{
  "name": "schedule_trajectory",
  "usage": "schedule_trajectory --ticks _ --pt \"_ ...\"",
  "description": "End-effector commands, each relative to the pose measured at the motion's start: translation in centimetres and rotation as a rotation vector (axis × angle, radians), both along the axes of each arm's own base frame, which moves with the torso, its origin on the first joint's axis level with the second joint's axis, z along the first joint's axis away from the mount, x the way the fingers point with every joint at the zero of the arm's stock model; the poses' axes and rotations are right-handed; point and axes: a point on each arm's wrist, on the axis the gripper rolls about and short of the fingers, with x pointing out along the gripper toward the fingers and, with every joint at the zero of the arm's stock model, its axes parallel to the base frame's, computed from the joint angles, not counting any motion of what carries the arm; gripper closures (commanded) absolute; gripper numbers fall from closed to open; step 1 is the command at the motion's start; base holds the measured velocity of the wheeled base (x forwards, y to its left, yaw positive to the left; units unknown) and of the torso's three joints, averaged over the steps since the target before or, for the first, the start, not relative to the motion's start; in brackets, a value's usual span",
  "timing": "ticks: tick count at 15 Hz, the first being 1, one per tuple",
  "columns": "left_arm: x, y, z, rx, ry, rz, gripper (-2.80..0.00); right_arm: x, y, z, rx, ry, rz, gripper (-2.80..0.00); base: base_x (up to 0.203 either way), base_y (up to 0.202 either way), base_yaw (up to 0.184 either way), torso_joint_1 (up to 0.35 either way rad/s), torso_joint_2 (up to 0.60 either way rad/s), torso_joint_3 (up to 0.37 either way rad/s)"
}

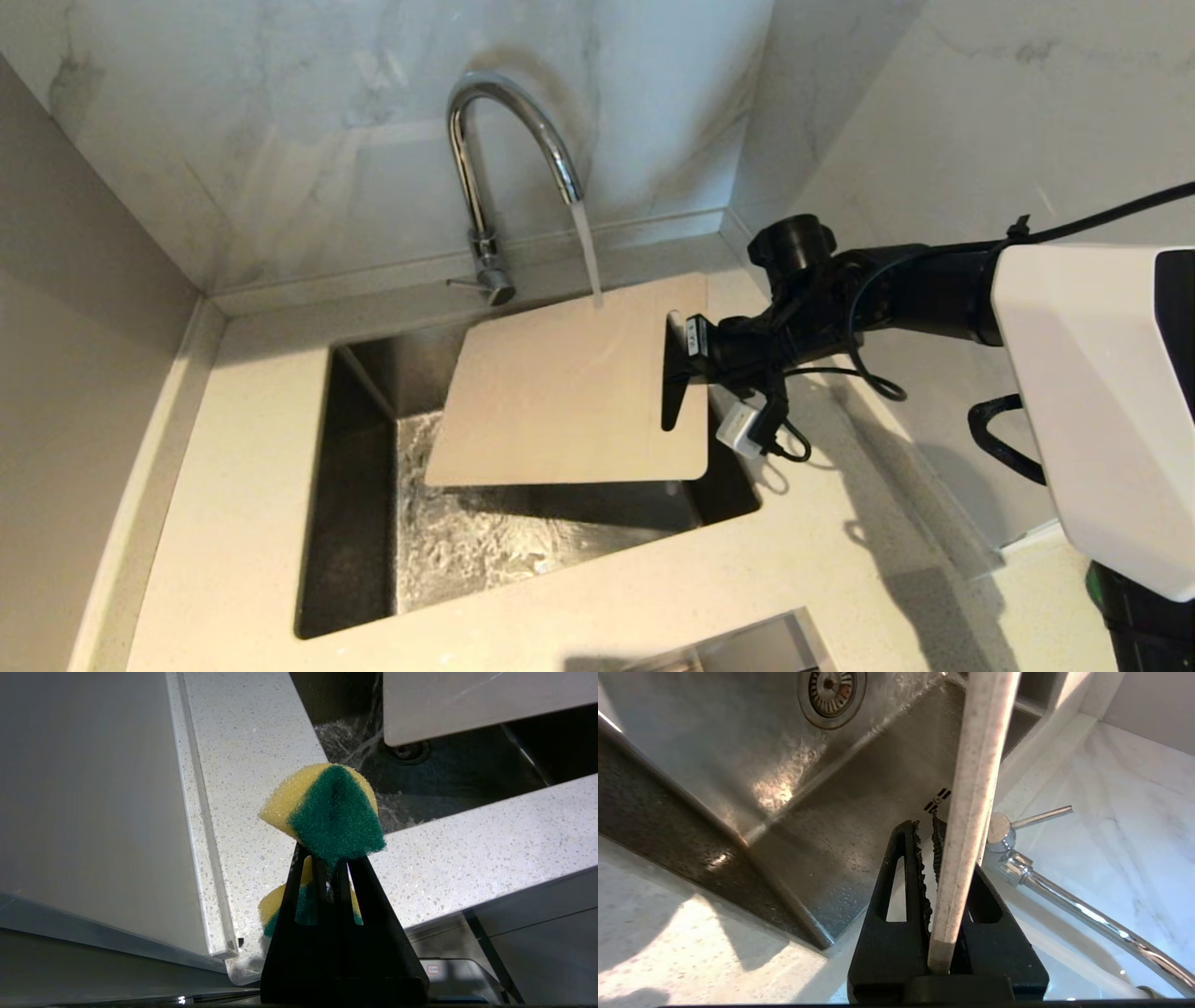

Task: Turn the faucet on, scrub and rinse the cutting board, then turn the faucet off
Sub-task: Scrub the cutting board underwater

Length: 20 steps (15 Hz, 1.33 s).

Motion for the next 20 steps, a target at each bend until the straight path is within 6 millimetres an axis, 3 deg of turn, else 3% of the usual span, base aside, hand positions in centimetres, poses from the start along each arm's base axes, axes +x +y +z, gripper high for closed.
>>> schedule_trajectory --ticks 1,20 --pt "0.01 0.0 0.0 0.0 0.001 -0.001 0.0 0.06 -0.03 -0.04 -0.003 -0.013 0.01 0.0 0.0 0.0 0.0 0.0 0.0 0.0" --pt "0.01 0.0 0.0 0.0 0.001 0.0 0.0 0.83 -0.28 -0.25 0.008 -0.049 -0.013 0.0 0.0 0.0 0.0 0.0 0.0 0.0"
